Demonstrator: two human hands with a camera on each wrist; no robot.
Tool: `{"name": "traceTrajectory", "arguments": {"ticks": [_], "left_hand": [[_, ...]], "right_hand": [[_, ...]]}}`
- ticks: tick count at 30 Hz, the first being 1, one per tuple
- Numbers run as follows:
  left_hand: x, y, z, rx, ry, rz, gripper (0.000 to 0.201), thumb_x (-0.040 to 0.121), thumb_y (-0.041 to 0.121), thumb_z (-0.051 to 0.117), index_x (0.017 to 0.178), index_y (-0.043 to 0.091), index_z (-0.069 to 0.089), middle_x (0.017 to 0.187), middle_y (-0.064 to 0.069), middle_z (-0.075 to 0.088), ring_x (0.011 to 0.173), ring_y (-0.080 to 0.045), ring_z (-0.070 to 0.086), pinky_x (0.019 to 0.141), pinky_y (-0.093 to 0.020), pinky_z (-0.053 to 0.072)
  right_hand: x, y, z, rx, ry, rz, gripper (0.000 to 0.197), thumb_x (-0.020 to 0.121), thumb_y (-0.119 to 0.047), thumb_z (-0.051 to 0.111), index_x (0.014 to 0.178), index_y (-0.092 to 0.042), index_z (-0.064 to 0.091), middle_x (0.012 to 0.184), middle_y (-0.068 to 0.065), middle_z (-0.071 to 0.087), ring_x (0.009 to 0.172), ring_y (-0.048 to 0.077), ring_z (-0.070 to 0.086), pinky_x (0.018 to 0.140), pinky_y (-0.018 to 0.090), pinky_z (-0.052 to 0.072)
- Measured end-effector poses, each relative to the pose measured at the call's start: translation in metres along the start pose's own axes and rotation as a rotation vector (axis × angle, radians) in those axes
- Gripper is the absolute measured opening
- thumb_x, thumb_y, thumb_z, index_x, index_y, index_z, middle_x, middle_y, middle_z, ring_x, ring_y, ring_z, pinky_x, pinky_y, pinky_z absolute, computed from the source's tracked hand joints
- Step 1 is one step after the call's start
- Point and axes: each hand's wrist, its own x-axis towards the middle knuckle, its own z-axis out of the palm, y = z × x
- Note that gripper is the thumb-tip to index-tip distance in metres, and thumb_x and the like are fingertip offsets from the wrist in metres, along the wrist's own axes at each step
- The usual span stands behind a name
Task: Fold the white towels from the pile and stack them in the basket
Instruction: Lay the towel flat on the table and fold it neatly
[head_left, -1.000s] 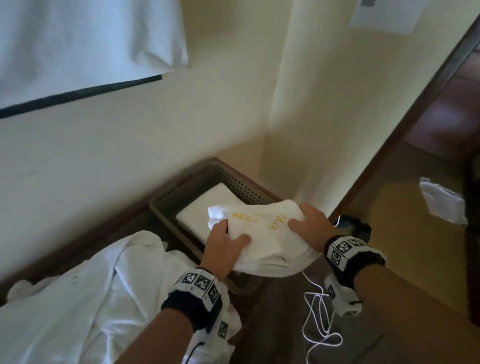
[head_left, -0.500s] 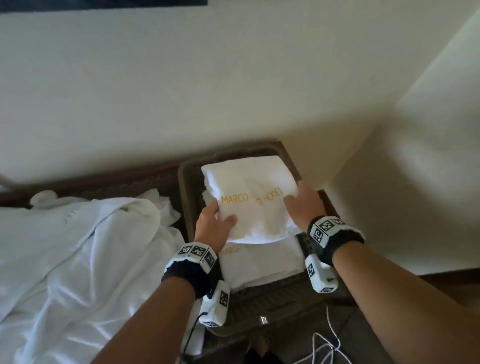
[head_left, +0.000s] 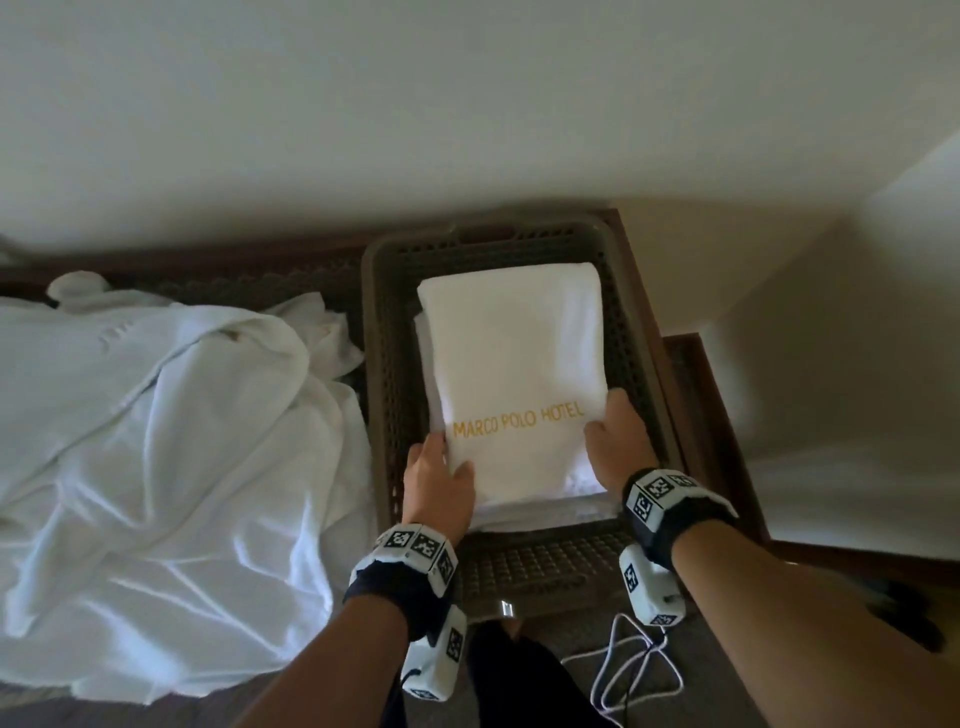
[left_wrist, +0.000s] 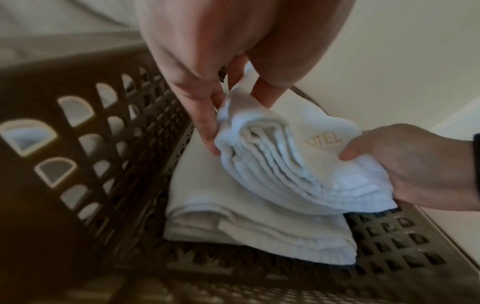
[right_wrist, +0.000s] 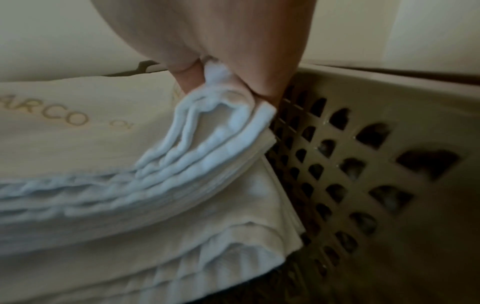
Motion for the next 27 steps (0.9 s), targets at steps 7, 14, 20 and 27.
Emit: {"name": "traceTrajectory", "arguments": {"ticks": [7,14,20,27], "left_hand": [[-0.010,-0.016,-0.002,0.111,-0.050,-0.085,0.037,0.096,0.015,0.060,0.131,0.009,0.050,0.130,-0.013,0.054,0.124,-0.031,0.049,0.102,-0.039,0.041],[-0.006,0.005,-0.025,0.410,-0.233,-0.065,0.033,0.094,0.027,0.063,0.121,0.008,0.058,0.121,-0.012,0.065,0.102,-0.028,0.063,0.078,-0.032,0.049],[-0.019,0.041,-0.104,0.522,-0.060,0.143,0.025,0.094,0.045,0.054,0.104,0.022,0.055,0.096,0.001,0.059,0.084,-0.022,0.056,0.074,-0.035,0.048],[-0.017,0.005,-0.246,0.700,0.289,0.363,0.032,0.097,0.046,0.049,0.115,0.022,0.061,0.114,-0.001,0.063,0.108,-0.024,0.058,0.080,-0.037,0.046]], "right_hand": [[-0.013,0.015,0.008,-0.157,-0.092,0.053,0.016,0.093,-0.006,0.045,0.108,-0.011,0.040,0.109,0.013,0.058,0.088,0.030,0.060,0.076,0.042,0.055],[-0.017,0.008,0.005,-0.460,-0.067,0.185,0.039,0.091,-0.016,0.055,0.125,-0.008,0.036,0.123,0.018,0.057,0.101,0.038,0.062,0.084,0.045,0.054],[-0.034,-0.053,-0.009,-0.528,0.093,-0.077,0.033,0.092,-0.028,0.052,0.121,-0.014,0.048,0.124,0.007,0.053,0.106,0.027,0.057,0.085,0.045,0.054],[-0.085,-0.158,0.053,-0.442,-0.041,-0.251,0.025,0.096,-0.029,0.044,0.113,-0.016,0.057,0.115,0.004,0.062,0.105,0.022,0.059,0.090,0.039,0.051]]}}
